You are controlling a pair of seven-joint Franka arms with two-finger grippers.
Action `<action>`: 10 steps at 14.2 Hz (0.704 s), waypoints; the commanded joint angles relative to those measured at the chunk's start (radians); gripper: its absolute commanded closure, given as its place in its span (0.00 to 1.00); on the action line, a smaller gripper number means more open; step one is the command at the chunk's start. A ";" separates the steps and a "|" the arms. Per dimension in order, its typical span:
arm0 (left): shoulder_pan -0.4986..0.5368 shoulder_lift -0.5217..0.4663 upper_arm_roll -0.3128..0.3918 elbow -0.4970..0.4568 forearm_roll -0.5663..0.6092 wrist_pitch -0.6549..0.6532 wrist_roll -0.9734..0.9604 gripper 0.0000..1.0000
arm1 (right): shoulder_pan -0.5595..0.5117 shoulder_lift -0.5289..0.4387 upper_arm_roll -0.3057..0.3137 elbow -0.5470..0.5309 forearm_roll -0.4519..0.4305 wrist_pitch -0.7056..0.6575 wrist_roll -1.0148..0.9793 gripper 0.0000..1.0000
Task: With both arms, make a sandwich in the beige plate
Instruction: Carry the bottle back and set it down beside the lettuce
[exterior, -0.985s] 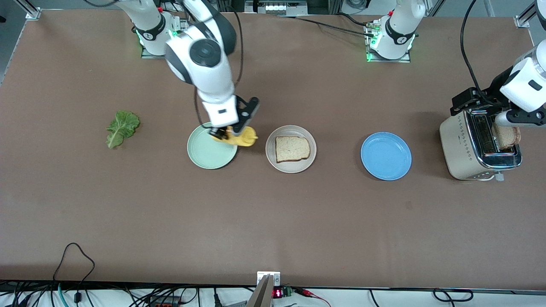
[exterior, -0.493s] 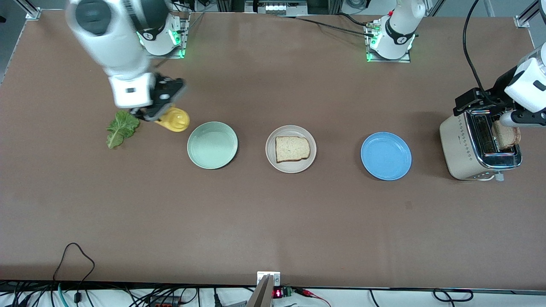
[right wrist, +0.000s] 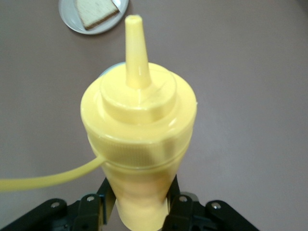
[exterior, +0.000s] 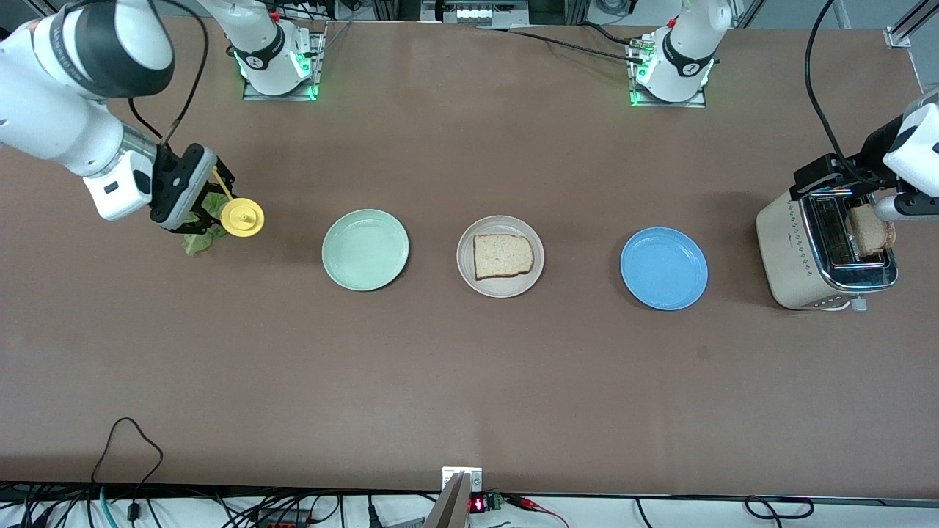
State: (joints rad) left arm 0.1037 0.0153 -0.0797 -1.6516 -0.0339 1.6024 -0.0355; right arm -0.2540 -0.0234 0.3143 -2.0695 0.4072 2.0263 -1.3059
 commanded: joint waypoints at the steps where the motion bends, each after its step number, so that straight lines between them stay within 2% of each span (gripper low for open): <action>1: 0.002 -0.012 -0.005 -0.007 0.000 -0.007 0.003 0.00 | -0.086 0.006 0.023 -0.058 0.148 0.029 -0.224 1.00; 5: 0.002 -0.012 -0.008 -0.007 0.000 -0.007 0.003 0.00 | -0.146 0.062 0.023 -0.129 0.373 0.044 -0.505 1.00; 10: 0.002 -0.012 -0.008 -0.007 0.002 -0.010 0.003 0.00 | -0.218 0.147 0.023 -0.155 0.464 0.032 -0.758 1.00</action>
State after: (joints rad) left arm 0.1027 0.0153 -0.0825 -1.6516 -0.0339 1.6021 -0.0355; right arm -0.4214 0.1031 0.3155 -2.2243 0.8226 2.0744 -1.9677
